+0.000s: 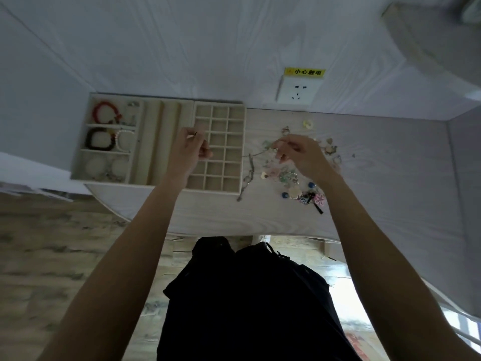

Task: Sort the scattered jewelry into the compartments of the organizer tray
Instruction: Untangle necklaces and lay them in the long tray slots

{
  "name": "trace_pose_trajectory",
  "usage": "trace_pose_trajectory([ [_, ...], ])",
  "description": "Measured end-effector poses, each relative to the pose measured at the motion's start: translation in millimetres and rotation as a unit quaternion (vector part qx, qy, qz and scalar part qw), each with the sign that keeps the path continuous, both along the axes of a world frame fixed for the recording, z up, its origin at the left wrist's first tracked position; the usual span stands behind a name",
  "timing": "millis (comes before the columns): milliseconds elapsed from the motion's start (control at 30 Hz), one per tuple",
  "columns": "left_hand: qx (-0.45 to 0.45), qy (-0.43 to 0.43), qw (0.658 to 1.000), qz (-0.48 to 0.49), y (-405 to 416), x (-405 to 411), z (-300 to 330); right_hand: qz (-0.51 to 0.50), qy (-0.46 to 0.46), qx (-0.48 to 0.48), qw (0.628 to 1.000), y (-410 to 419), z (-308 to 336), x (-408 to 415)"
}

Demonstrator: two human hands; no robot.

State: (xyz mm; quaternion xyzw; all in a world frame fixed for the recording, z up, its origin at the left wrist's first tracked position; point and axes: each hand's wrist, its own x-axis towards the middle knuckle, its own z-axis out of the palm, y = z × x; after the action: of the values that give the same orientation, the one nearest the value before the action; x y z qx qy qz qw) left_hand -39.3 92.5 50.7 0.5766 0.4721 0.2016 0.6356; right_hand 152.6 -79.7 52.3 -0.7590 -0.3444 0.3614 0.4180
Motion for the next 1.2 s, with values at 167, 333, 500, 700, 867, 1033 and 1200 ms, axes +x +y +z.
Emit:
trace_pose_trajectory([
  [167, -0.01, -0.063, 0.998, 0.03, 3, -28, 8, -0.041, 0.024, 0.04, 0.998, 47, 5, -29],
  [333, 0.056, -0.014, 0.99, 0.129, 20, -80, 5, -0.036, 0.229, 0.068, 0.97, 110, 15, -70],
  [500, 0.168, 0.153, 0.967, 0.117, 39, -139, -7, 0.062, 0.119, 0.025, 0.991, 177, 1, -101],
  [700, 0.198, 0.195, 0.955, 0.105, 49, -162, -10, 0.129, -0.073, 0.011, 0.989, 236, -8, -118],
  [867, 0.215, 0.178, 0.955, 0.097, 53, -159, -17, 0.118, -0.145, 0.028, 0.982, 271, -17, -121],
  [1033, 0.219, 0.208, 0.95, 0.079, 57, -155, -26, 0.15, -0.205, 0.023, 0.967, 290, -30, -119],
  [1200, 0.251, 0.259, 0.932, 0.017, 58, -156, -39, 0.187, -0.273, 0.039, 0.943, 306, -39, -116],
])
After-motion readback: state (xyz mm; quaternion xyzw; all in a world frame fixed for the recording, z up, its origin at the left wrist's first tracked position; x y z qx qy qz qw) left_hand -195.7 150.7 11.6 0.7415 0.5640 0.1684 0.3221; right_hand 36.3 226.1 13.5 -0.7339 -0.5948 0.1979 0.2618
